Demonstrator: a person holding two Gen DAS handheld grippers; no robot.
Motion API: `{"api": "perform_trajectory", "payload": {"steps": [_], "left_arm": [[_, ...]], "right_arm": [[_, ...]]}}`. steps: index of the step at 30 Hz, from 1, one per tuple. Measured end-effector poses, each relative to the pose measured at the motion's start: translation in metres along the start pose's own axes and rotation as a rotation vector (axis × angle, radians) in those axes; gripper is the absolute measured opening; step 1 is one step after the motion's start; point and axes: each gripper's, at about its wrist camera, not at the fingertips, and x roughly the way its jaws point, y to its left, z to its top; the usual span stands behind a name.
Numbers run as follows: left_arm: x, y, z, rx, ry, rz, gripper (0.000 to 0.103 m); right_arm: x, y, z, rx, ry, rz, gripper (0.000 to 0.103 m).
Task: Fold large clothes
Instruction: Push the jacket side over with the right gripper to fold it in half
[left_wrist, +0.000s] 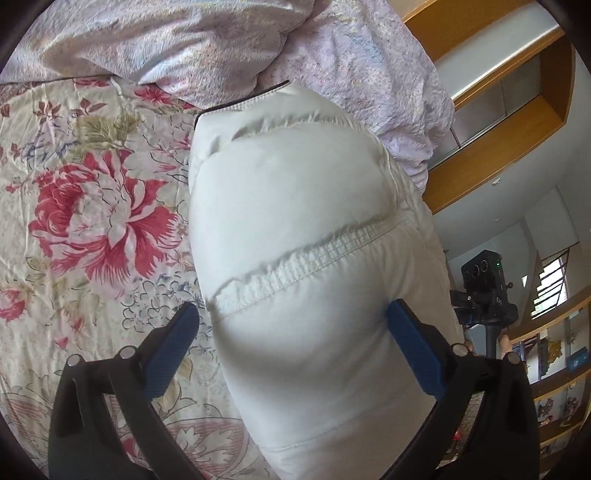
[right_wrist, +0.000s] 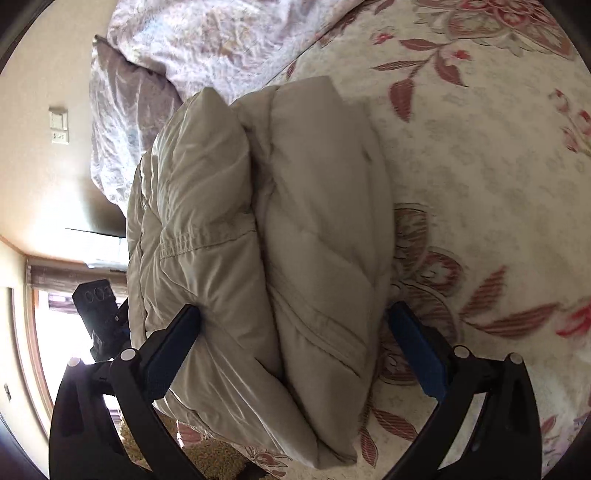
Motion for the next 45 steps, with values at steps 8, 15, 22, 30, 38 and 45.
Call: {"api": "perform_trajectory", "payload": {"steps": [8, 15, 22, 30, 38, 45], "left_arm": [[-0.002, 0.014, -0.002, -0.032, 0.036, -0.085, 0.101], [0.002, 0.018, -0.005, -0.027, 0.032, -0.114, 0.101], [0.011, 0.026, -0.007, -0.069, 0.046, -0.168, 0.101], [0.016, 0.03, -0.02, -0.163, -0.028, -0.232, 0.101], [-0.001, 0.013, -0.02, -0.096, -0.062, -0.242, 0.089], [-0.016, 0.009, 0.001, -0.085, -0.127, -0.255, 0.087]], "right_arm": [[0.029, 0.029, 0.006, -0.108, 0.071, 0.021, 0.102], [0.03, 0.028, 0.006, -0.095, 0.056, 0.077, 0.102], [0.032, 0.027, 0.006, -0.112, 0.041, 0.117, 0.102], [0.034, 0.016, 0.009, -0.145, 0.011, 0.159, 0.102], [0.03, 0.027, -0.004, -0.188, -0.029, 0.18, 0.08], [0.032, 0.052, 0.011, -0.204, -0.061, 0.179, 0.076]]}}
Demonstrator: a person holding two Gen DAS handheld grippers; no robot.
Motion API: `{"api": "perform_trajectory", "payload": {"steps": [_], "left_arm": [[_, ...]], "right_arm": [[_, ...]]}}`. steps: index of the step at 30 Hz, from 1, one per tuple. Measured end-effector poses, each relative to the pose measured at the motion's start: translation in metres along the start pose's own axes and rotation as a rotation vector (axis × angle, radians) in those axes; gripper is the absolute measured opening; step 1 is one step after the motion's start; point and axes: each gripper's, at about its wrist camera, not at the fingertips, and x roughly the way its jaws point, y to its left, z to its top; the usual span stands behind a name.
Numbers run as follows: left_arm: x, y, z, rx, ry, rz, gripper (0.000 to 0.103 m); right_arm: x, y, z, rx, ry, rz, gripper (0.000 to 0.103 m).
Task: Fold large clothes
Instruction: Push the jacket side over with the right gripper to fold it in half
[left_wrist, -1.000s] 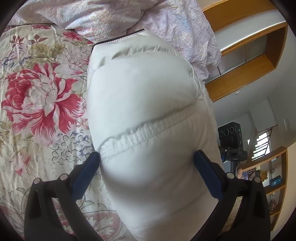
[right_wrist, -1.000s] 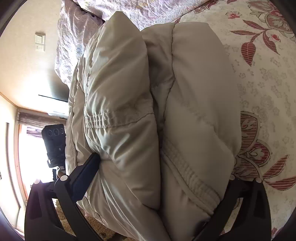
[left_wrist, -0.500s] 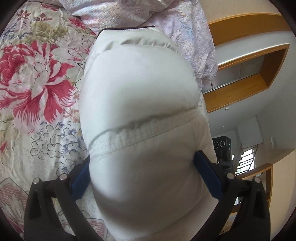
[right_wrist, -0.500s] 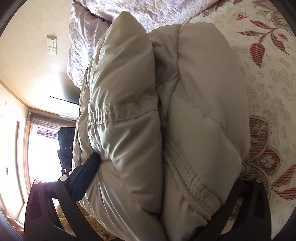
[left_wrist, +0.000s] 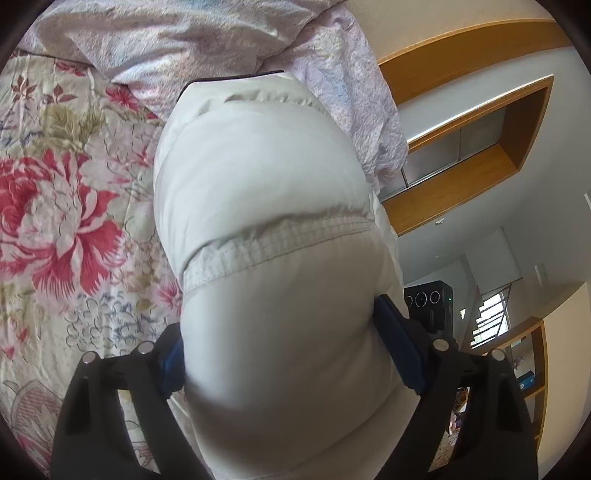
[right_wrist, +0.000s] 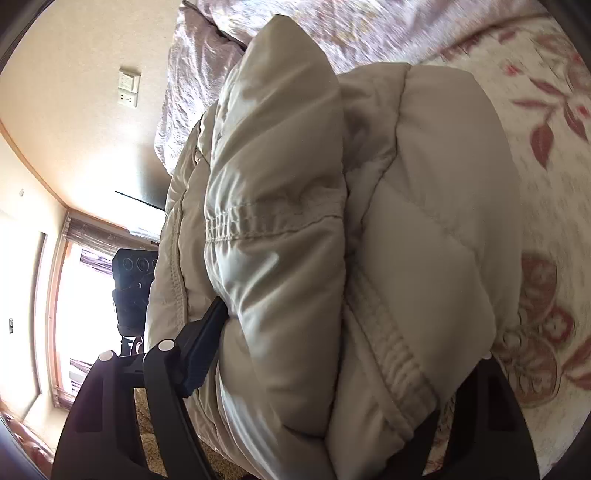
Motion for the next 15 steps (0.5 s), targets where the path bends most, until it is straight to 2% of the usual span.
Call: {"api": "perform_trajectory", "payload": {"steps": [9, 15], "left_arm": [[-0.039, 0.019, 0.038, -0.008, -0.142, 0.041, 0.087], [-0.051, 0.051, 0.052, -0.046, -0.17, 0.099, 0.087]], "right_arm": [[0.041, 0.026, 0.052, -0.093, 0.037, -0.013, 0.075], [0.077, 0.031, 0.072, -0.112, 0.073, -0.054, 0.075]]}}
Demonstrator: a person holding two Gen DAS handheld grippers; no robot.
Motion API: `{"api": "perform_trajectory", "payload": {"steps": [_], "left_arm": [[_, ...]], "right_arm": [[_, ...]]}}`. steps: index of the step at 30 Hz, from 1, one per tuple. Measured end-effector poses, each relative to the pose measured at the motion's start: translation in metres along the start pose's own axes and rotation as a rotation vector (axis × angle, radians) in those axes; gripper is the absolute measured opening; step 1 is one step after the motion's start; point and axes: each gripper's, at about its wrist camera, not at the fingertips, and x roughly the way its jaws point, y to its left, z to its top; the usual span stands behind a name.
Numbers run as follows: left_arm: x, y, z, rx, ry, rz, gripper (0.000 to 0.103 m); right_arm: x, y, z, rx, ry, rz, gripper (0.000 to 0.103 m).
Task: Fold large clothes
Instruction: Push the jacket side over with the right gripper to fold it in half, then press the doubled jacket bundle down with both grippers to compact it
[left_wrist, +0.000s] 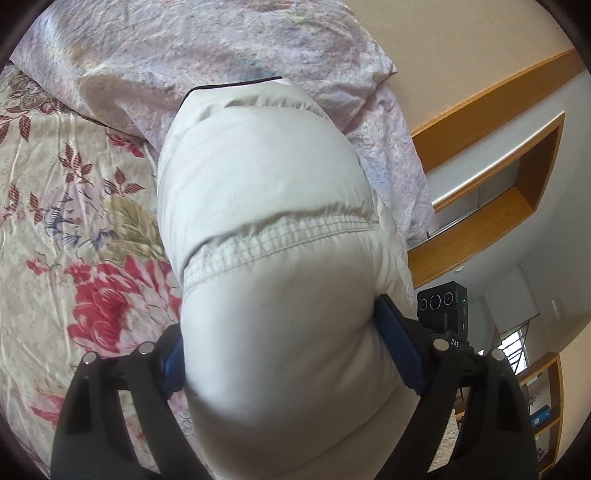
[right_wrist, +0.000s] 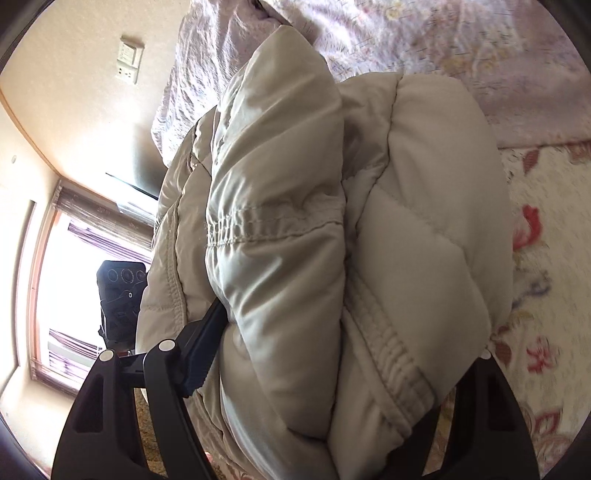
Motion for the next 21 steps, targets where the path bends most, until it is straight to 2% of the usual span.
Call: {"api": "perform_trajectory", "payload": {"steps": [2, 3, 5, 7, 10, 12, 15, 16, 18, 19, 21], "left_arm": [[0.007, 0.013, 0.002, -0.005, 0.009, 0.041, 0.088], [0.008, 0.02, 0.001, -0.01, 0.009, 0.054, 0.088], [0.007, 0.031, 0.001, -0.03, 0.005, 0.053, 0.09], [0.004, 0.026, 0.001, 0.007, 0.006, 0.09, 0.093], [0.001, 0.017, 0.004, 0.033, 0.016, 0.141, 0.095], [-0.008, 0.01, 0.007, 0.051, -0.005, 0.185, 0.095], [-0.026, -0.01, 0.008, 0.156, -0.099, 0.336, 0.095], [-0.03, -0.019, 0.008, 0.192, -0.131, 0.389, 0.096], [-0.032, -0.038, 0.009, 0.259, -0.173, 0.436, 0.096], [-0.031, -0.048, 0.01, 0.285, -0.185, 0.444, 0.098], [-0.021, -0.07, 0.011, 0.34, -0.202, 0.456, 0.1]], "right_arm": [[0.018, -0.01, 0.0, 0.03, 0.013, -0.032, 0.078], [0.023, -0.018, -0.001, 0.053, 0.002, -0.034, 0.087], [0.028, -0.027, -0.005, 0.087, -0.012, -0.033, 0.097], [0.024, -0.031, -0.01, 0.101, -0.025, -0.057, 0.101], [0.002, -0.026, -0.013, 0.112, -0.066, -0.139, 0.102], [-0.028, -0.016, -0.02, 0.08, -0.144, -0.255, 0.102], [-0.071, 0.009, -0.03, 0.002, -0.316, -0.436, 0.102], [-0.077, 0.02, -0.032, -0.044, -0.359, -0.451, 0.101], [-0.076, 0.049, -0.037, -0.161, -0.413, -0.452, 0.095], [-0.073, 0.059, -0.039, -0.213, -0.431, -0.469, 0.094], [-0.051, 0.086, -0.043, -0.338, -0.467, -0.525, 0.086]]}}
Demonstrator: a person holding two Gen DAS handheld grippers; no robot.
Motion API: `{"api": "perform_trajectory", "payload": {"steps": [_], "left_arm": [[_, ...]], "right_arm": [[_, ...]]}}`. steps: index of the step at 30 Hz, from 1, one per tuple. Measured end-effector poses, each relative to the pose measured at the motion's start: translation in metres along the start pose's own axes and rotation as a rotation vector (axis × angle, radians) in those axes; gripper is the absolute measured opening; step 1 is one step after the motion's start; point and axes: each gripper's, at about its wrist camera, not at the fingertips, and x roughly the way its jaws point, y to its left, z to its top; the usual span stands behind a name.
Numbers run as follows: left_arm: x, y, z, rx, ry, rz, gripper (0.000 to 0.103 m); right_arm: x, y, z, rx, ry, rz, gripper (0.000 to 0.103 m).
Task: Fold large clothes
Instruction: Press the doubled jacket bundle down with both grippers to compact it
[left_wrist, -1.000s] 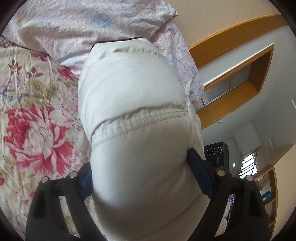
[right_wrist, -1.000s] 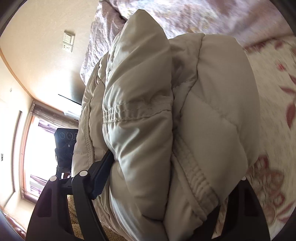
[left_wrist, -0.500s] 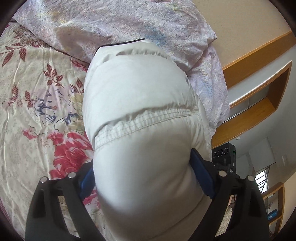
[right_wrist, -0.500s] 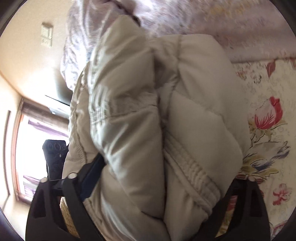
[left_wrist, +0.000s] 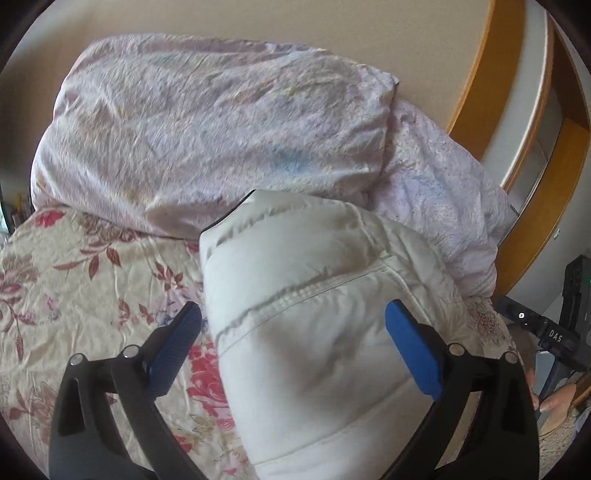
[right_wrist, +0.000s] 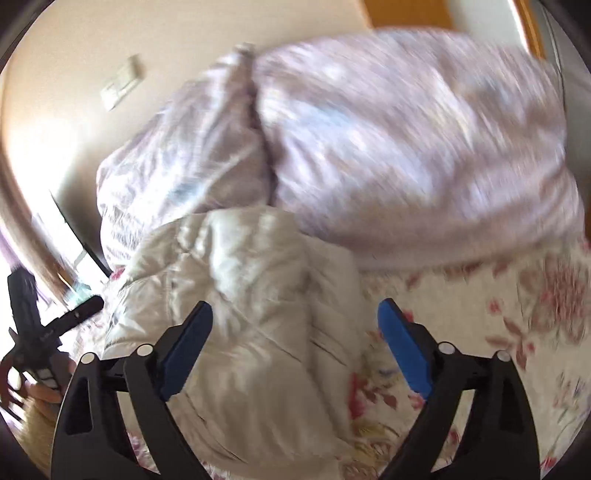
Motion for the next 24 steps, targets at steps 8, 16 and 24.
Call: {"api": "perform_trajectory", "payload": {"steps": [8, 16, 24], "left_arm": [[0.031, -0.048, -0.002, 0.195, -0.011, 0.144, 0.101], [0.064, -0.046, -0.016, 0.221, 0.0, 0.182, 0.101], [0.083, -0.046, -0.026, 0.236, -0.013, 0.216, 0.101]], "right_arm": [[0.052, 0.049, 0.019, -0.144, -0.037, -0.051, 0.066], [0.101, 0.036, 0.013, -0.142, 0.006, -0.058, 0.068], [0.117, 0.025, 0.007, -0.129, 0.027, -0.021, 0.071]]}}
